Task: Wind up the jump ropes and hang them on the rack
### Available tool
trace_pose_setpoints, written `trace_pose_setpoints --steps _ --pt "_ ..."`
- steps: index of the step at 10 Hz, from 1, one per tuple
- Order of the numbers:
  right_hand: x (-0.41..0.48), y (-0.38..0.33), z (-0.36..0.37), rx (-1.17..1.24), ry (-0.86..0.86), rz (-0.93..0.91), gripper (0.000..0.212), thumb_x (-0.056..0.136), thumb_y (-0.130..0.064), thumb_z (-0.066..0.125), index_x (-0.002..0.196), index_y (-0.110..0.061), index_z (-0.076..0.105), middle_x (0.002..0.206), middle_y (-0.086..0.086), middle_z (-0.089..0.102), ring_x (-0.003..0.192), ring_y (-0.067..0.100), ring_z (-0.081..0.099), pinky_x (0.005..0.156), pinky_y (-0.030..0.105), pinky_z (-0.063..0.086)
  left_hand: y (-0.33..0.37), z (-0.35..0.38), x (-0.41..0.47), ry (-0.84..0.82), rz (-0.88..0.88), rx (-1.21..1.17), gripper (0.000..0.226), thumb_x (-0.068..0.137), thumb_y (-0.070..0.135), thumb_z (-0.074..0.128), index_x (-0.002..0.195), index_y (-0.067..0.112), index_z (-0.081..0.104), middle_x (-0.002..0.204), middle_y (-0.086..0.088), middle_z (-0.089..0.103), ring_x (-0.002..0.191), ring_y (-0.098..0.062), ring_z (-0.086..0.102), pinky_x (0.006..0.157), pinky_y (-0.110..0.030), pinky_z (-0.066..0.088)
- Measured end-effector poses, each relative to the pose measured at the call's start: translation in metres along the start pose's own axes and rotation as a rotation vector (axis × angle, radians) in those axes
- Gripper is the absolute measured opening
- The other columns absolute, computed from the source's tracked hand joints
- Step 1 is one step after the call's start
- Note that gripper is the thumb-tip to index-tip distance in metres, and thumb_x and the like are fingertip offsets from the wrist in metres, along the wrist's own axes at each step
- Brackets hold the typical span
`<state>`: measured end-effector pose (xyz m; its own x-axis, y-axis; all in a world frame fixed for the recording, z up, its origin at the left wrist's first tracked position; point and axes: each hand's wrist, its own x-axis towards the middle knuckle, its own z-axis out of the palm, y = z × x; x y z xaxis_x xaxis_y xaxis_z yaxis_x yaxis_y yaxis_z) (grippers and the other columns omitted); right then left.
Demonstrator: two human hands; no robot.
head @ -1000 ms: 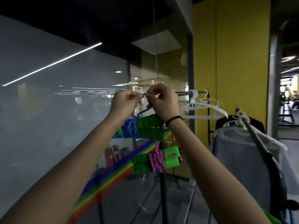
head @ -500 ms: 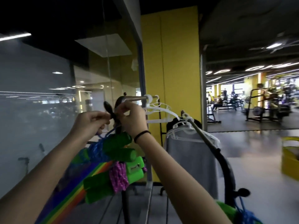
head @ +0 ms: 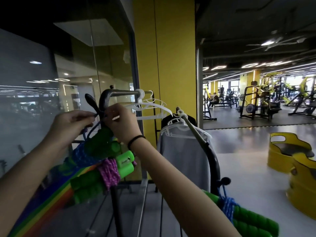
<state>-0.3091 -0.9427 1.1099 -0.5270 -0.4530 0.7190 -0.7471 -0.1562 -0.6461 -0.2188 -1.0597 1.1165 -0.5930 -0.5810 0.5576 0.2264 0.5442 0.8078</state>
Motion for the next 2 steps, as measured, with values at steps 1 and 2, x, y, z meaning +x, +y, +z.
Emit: trace_pose_setpoints --steps 1,2 --pt "-0.008 -0.005 -0.011 0.025 0.002 -0.033 0.014 0.083 -0.008 0.059 0.096 -0.004 0.063 0.098 0.012 0.068 0.081 0.017 0.058 0.062 0.013 0.045 0.006 0.003 -0.008 0.123 0.070 0.021 0.018 0.086 0.010 0.061 0.082 0.027 0.066 0.081 0.005 0.062 0.073 -0.007 0.055 0.064 -0.016 0.048" --pt "-0.015 -0.011 -0.024 0.024 -0.009 -0.062 0.014 0.083 -0.010 0.059 0.094 -0.004 0.065 0.096 0.011 0.069 0.079 0.012 0.056 0.060 0.008 0.042 0.021 0.016 -0.025 0.234 0.169 0.010 0.010 0.086 0.011 0.061 0.086 0.020 0.066 0.077 0.006 0.060 0.068 -0.005 0.053 0.048 -0.002 0.043"
